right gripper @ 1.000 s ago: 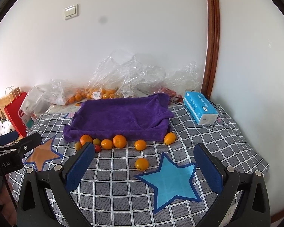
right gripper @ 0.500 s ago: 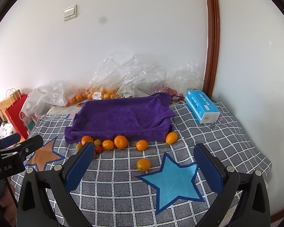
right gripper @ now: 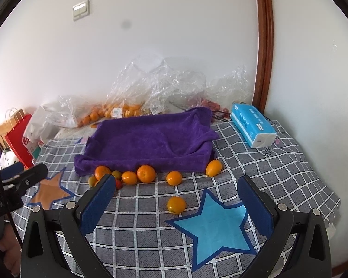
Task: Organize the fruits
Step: 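Move left tool to the large stemmed tangerine while right tool approaches the oval orange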
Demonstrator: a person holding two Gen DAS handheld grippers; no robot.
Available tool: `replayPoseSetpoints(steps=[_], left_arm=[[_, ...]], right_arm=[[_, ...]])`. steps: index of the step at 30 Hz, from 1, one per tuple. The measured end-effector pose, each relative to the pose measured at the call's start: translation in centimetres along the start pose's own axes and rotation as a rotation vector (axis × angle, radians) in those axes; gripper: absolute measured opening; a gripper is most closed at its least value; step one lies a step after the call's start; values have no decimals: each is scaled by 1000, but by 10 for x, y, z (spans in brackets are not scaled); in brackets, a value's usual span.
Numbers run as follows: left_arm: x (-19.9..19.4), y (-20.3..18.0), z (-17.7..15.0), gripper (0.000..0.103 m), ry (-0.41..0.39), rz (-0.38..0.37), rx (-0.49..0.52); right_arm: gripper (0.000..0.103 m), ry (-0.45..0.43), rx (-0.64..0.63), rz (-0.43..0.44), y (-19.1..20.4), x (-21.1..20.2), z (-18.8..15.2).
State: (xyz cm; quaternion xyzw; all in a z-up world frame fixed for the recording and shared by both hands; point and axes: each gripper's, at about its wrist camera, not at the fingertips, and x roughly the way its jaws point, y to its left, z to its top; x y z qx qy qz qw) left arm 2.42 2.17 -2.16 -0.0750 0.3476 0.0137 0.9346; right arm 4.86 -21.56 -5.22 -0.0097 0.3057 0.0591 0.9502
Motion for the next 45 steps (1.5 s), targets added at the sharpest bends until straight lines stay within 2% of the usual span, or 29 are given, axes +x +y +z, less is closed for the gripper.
replayPoseSetpoints(steps=[6, 11, 15, 18, 21, 26, 29, 33, 38, 40, 43, 45], left_arm=[[31, 13, -4, 102, 45, 21, -9], [55, 32, -13, 102, 71, 75, -20], [78, 50, -19, 92, 132, 71, -67], [90, 56, -23, 86, 156, 66, -76], [98, 56, -23, 85, 165, 63, -75], [110, 55, -24, 85, 152, 54, -58], [119, 56, -22, 85, 163, 44, -76], [126, 56, -16, 85, 164, 12, -90], [134, 54, -14, 85, 167, -13, -93], [139, 54, -14, 85, 172, -58, -111], [143, 49, -14, 84, 190, -135, -120], [143, 43, -15, 83, 192, -150, -111]], right_arm=[[103, 38, -10, -61, -8, 29, -7], [103, -10, -21, -61, -21, 40, -13], [102, 28, -41, -136, -29, 63, -21], [95, 71, -13, -148, -40, 84, -27], [81, 112, 30, -155, -54, 104, -29], [58, 147, 94, -104, -70, 134, -26], [52, 158, 111, -76, -72, 150, -20], [50, 162, 84, -87, -72, 170, -12], [42, 176, 64, -78, -76, 190, -11], [37, 194, 58, -51, -77, 197, -13], [37, 181, 31, -55, -76, 194, -14], [37, 169, 21, -54, -76, 187, -15]])
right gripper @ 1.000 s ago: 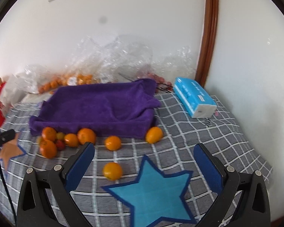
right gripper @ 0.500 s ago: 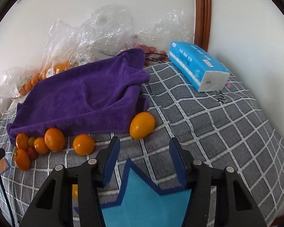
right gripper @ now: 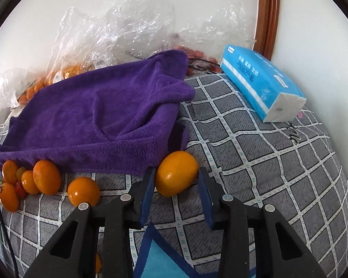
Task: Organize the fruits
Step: 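Move left tool to the large stemmed tangerine while right tool approaches the oval orange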
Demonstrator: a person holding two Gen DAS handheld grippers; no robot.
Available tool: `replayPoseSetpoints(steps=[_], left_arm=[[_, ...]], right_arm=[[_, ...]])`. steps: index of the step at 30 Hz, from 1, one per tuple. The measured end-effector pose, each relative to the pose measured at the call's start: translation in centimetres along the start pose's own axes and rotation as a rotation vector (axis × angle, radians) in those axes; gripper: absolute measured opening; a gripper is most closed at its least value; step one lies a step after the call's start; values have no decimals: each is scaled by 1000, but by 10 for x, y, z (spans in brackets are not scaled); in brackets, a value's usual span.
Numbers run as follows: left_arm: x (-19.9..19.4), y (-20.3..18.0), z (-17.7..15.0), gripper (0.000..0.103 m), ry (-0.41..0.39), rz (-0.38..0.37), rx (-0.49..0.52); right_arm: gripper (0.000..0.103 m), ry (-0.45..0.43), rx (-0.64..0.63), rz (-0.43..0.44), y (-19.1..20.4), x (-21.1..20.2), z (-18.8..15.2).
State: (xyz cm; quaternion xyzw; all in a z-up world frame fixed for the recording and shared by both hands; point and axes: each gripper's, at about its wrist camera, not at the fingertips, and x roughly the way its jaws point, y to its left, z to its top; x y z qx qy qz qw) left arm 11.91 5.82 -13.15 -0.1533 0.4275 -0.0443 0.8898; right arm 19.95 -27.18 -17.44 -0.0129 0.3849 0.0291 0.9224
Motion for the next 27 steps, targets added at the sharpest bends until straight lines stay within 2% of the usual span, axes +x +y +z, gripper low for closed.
replayPoseSetpoints(steps=[4, 7, 9, 11, 15, 19, 21, 23, 25, 27], left_arm=[[1, -9, -6, 80, 11, 14, 42], [1, -11, -8, 71, 23, 4, 41], [-1, -14, -9, 70, 38, -23, 46], [-5, -21, -14, 68, 40, -42, 69], [-1, -35, -25, 64, 54, -38, 128], [12, -41, -30, 59, 72, -21, 130], [18, -41, -31, 59, 74, -9, 121], [21, -42, -33, 58, 71, 1, 113], [25, -45, -34, 57, 62, 6, 118], [28, -50, -35, 47, 59, 37, 150]], right_arm=[[37, -28, -2, 14, 0, -21, -7], [35, -37, -8, 37, 4, -33, -12], [31, -30, -8, 64, 5, -40, -16], [19, -24, -16, 87, 8, -46, -21], [19, -10, -43, 89, 14, -42, -30], [19, 38, -8, 103, 10, -28, -36], [23, 27, 2, 109, 7, -29, -38], [39, 20, 0, 121, 5, -29, -39], [46, 5, -17, 126, 6, -30, -37], [47, -16, -35, 119, 10, -30, -34]])
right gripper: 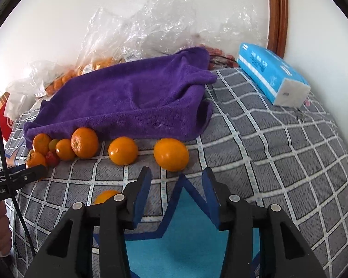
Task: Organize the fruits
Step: 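Move left tool to the large stemmed tangerine while right tool approaches the oval orange, then close left tool on the large tangerine while right tool closes on the oval orange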
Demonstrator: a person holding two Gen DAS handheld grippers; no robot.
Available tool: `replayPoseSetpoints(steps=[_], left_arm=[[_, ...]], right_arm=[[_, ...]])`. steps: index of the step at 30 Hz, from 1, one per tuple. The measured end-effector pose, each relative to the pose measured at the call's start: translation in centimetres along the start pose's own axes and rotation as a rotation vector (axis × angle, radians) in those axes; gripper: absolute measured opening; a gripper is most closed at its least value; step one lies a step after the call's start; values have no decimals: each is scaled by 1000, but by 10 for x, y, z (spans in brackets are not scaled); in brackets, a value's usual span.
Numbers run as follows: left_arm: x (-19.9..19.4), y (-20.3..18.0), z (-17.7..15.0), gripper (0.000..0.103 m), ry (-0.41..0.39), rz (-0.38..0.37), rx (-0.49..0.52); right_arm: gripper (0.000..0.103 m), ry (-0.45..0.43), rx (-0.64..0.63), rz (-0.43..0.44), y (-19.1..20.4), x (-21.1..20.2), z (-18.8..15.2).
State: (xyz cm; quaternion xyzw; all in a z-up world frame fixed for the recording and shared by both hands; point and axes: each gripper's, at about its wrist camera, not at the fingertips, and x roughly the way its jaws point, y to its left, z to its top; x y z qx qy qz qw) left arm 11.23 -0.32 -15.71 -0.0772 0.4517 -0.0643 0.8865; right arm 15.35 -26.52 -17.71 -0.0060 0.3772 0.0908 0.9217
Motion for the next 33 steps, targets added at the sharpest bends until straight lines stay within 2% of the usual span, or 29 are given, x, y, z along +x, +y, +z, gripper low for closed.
replayPoseSetpoints(steps=[1, 2, 7, 9, 11, 14, 21, 26, 33], left_arm=[[1, -2, 0, 41, -5, 28, 16], [1, -3, 0, 41, -6, 33, 26], [-3, 2, -2, 41, 13, 3, 10], [-6, 4, -4, 41, 11, -2, 0], [-8, 5, -6, 41, 8, 4, -4], [-14, 9, -10, 41, 0, 2, -26], [-29, 16, -19, 41, -15, 22, -59], [-43, 26, -18, 41, -34, 9, -92], [-68, 33, -11, 41, -67, 16, -83]], right_arm=[[51, -6, -6, -6, 1, 2, 3], [54, -8, -8, -10, 2, 5, 6], [53, 66, -29, -21, 7, 30, 11], [47, 52, -35, -27, 8, 28, 11], [36, 52, -29, -20, 7, 28, 11], [36, 48, -26, -14, 5, 26, 11], [36, -3, -24, -13, 13, -4, 2], [36, -38, -33, -19, 25, -30, 2], [36, -70, -38, -28, 47, -55, 7]])
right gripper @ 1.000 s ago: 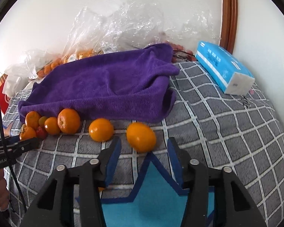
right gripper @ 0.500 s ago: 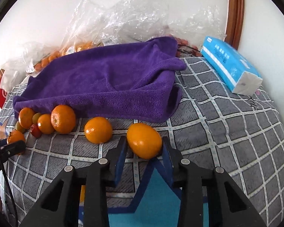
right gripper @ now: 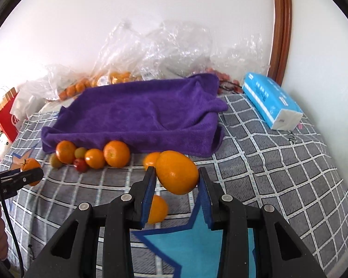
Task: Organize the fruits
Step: 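Close left tool on the large tangerine while right tool closes on the oval orange, then carry the tangerine in left tool onto the purple towel while right tool carries the orange there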
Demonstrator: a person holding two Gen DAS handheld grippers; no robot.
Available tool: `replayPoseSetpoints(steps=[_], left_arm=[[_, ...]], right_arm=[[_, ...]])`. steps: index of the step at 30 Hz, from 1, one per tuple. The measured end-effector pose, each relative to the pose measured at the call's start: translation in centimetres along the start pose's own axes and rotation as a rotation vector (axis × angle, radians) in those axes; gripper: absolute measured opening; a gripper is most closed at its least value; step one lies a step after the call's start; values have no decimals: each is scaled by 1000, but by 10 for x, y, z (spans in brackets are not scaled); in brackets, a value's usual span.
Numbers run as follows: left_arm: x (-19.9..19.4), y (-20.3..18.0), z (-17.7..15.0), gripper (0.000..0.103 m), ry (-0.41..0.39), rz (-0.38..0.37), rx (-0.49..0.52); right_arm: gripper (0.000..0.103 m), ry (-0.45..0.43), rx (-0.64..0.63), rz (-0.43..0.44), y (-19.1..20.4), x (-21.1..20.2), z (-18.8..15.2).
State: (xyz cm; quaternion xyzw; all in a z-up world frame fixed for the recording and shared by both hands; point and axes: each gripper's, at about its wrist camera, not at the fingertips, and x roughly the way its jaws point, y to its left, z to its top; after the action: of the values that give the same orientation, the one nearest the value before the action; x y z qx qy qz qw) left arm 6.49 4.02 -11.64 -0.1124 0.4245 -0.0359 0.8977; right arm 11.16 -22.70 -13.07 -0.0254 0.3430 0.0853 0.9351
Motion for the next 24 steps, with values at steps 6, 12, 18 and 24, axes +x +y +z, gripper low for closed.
replayPoseSetpoints(steps=[6, 12, 18, 24], left_arm=[[-17, 8, 6, 41, -22, 7, -11], [-23, 11, 16, 41, -36, 5, -5], [-18, 8, 32, 41, -43, -13, 4], [-4, 3, 55, 41, -49, -21, 15]], right_arm=[[36, -20, 4, 20, 17, -9, 8], [36, -32, -2, 28, 34, -14, 18], [36, -47, 8, 32, 36, -12, 33], [36, -72, 33, 27, 31, -3, 54]])
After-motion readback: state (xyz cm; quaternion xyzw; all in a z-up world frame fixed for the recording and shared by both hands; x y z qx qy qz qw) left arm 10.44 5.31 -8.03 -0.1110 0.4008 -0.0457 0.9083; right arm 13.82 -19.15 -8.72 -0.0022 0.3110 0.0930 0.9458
